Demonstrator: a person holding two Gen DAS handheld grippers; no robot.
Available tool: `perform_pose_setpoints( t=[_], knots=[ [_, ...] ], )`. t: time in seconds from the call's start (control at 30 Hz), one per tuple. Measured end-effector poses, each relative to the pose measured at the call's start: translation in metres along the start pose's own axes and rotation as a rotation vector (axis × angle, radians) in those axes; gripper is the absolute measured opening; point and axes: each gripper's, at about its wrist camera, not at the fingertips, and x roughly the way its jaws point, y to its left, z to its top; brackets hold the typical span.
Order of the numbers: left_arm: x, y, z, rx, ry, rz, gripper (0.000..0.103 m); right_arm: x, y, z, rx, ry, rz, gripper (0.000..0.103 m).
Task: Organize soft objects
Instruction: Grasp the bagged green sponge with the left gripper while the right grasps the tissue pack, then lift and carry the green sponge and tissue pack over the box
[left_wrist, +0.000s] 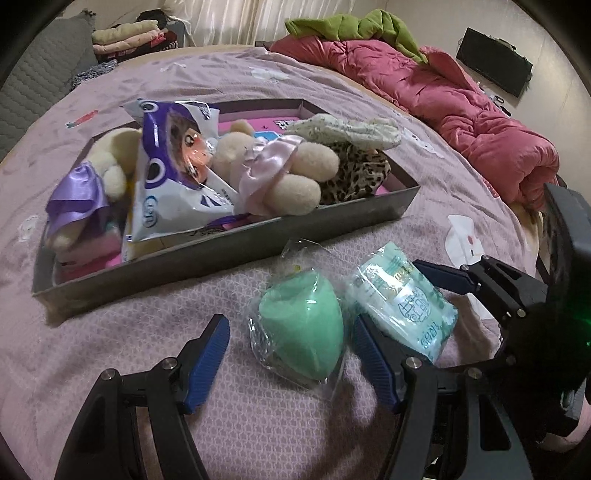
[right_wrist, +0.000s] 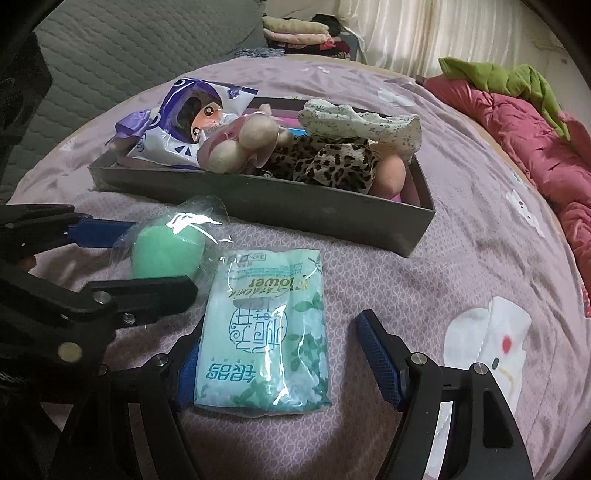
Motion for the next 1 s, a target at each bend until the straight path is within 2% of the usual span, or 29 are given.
perform_pose_setpoints(
  t=[0.27, 0.33, 0.4, 0.47, 0.7, 1.0],
  knots=[
    [0.009, 0.002, 0.003, 0.003, 0.007, -0.022, 0.067, 0.003, -0.001, 0.003, -0.014, 0.010, 0.004, 0.076],
    [0.008, 0.001, 0.004, 0.006, 0.005, -0.028, 0.056, 0.003, -0.002, 0.005, -0.014, 0.012, 0.001, 0.072],
    [0.009, 0.002, 0.005, 0.005, 0.010, -0.025, 0.047, 0.001, -0.005, 0.006, -0.007, 0.011, 0.004, 0.062],
    [0.009, 0.002, 0.006, 0.012, 0.012, -0.020, 0.045, -0.001, -0.011, 0.008, 0.012, 0.013, 0.003, 0.053],
    [0.004, -0.004, 0.008, 0.022, 0.004, -0.021, 0.043, -0.012, -0.023, 0.010, 0.067, -0.003, 0.046, 0.053],
    [-0.037, -0.007, 0.007, 0.021, -0.085, -0.023, 0.043, -0.050, -0.022, 0.014, 0.068, -0.101, 0.083, 0.052]
  ],
)
